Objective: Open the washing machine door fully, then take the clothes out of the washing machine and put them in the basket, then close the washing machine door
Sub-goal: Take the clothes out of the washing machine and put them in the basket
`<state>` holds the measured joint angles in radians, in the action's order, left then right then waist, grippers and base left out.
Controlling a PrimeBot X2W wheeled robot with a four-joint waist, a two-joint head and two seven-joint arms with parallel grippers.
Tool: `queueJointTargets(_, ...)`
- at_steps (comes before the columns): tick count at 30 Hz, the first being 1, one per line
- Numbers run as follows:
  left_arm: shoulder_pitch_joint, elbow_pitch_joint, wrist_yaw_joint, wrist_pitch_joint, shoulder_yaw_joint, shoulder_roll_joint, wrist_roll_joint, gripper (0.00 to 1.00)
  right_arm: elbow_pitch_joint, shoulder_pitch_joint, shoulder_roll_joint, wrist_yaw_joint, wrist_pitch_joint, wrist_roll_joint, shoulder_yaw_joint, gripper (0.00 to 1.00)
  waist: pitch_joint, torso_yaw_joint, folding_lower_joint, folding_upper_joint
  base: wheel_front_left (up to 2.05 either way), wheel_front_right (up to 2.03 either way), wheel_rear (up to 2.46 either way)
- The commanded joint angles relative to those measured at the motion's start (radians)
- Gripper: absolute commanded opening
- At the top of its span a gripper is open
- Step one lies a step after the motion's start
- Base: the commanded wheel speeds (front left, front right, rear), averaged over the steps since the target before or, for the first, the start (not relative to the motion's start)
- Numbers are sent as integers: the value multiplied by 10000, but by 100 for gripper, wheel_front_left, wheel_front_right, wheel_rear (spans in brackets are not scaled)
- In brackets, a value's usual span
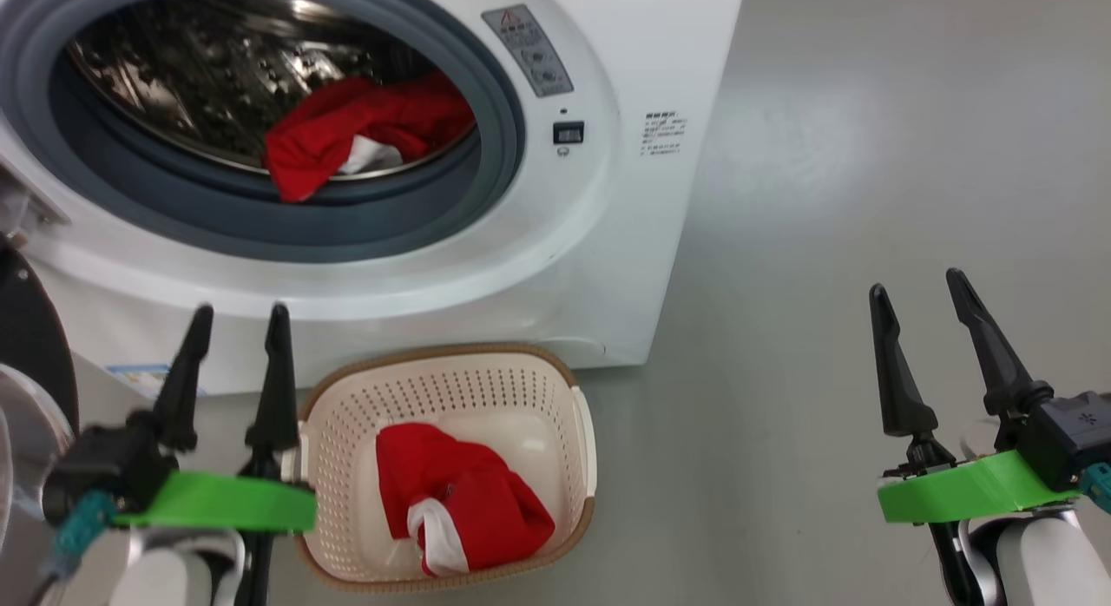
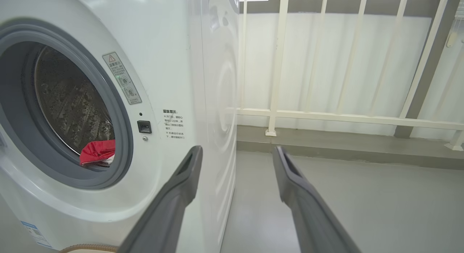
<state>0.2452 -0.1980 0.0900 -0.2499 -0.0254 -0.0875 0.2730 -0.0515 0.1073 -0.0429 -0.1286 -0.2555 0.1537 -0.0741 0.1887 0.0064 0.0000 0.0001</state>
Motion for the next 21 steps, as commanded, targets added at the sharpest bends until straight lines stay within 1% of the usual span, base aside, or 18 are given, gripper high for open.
queueJointTargets(1,481,146,76,-118,-324,-251,-28,100,296,329,-74,-21,-63,-116,300,100,544,114,0,-1,0,0,0)
queueJointTargets(5,1522,-277,122,-118,-252,-232,-88,100,433,625,-74,-21,-63,-209,302,100,1149,195,0,-1,0,0,0)
queueJointTargets(15,3891,-1271,192,-118,-452,-179,-199,100,666,1373,-74,-21,-63,-209,365,100,2700,154,0,-1,0,0,0)
queueJointTargets(20,5153,-2087,176,-118,-595,-305,-337,100,837,1681,-74,-21,-63,2,484,100,3418,68,0,-1,0,0,0)
queueJointTargets(21,5391,-2208,190,-118,-616,-315,-327,100,862,1736,-74,-21,-63,278,472,100,3545,47,0,-1,0,0,0)
